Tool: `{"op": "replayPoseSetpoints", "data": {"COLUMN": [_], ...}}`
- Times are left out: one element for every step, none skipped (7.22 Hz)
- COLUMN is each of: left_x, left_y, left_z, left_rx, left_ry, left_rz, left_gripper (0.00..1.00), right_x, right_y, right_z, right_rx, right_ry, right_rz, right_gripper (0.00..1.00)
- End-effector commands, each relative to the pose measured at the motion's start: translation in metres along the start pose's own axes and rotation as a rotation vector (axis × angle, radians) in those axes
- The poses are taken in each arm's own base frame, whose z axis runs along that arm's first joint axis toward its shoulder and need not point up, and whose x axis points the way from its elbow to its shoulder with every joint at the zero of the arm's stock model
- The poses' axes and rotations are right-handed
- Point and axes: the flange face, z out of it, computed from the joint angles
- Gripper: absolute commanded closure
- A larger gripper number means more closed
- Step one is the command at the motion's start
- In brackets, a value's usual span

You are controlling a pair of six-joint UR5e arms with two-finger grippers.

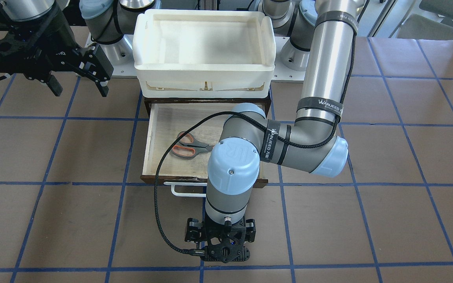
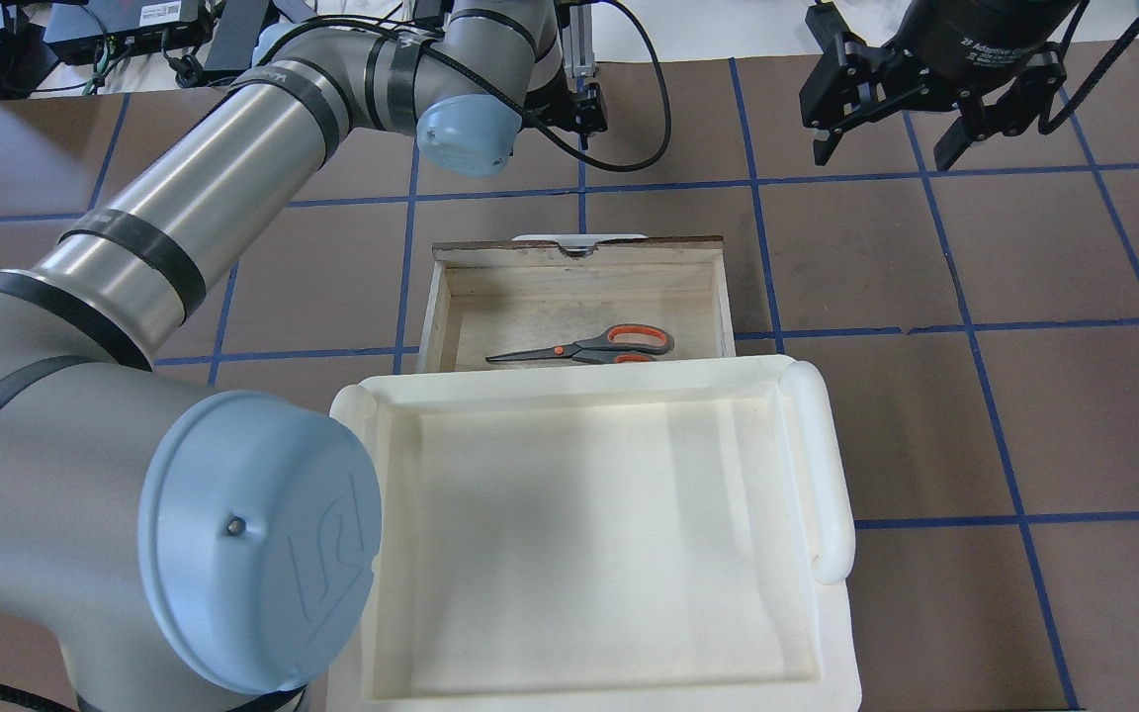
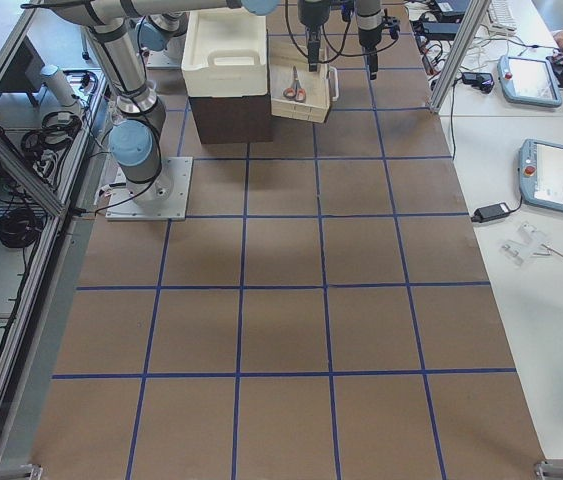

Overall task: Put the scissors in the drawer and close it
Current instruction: 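Position the left gripper behind the drawer's front edge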

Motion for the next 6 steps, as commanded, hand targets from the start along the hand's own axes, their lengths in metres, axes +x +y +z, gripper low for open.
{"op": "replayPoseSetpoints", "data": {"left_x": [0.017, 0.030, 0.051, 0.053, 0.053, 0.057], "left_y": [0.017, 0.026, 0.046, 0.051, 0.053, 0.057], "left_z": [0.043, 0.049, 0.063, 0.063, 0.070, 0.080], "left_rx": [-0.094, -0.119, -0.209, -0.284, -0.315, -0.336], "left_ry": [-0.025, -0.027, -0.002, 0.012, 0.009, 0.019], "left_rz": [-0.003, -0.014, -0.027, -0.034, -0.035, -0.033], "left_gripper": [0.00, 0.00, 0.00, 0.00, 0.00, 0.00], "right_x": [0.001, 0.001, 0.001, 0.001, 0.001, 0.001], "right_y": [-0.006, -0.006, -0.005, -0.005, -0.005, -0.005], "right_z": [0.006, 0.007, 0.007, 0.008, 0.008, 0.009], "right_rx": [-0.009, -0.010, -0.012, -0.013, -0.015, -0.016], "right_ry": [0.001, -0.002, -0.005, -0.003, -0.003, -0.002], "right_rz": [-0.010, -0.008, -0.010, -0.009, -0.009, -0.009], "right_gripper": [0.00, 0.00, 0.00, 0.00, 0.00, 0.00]}}
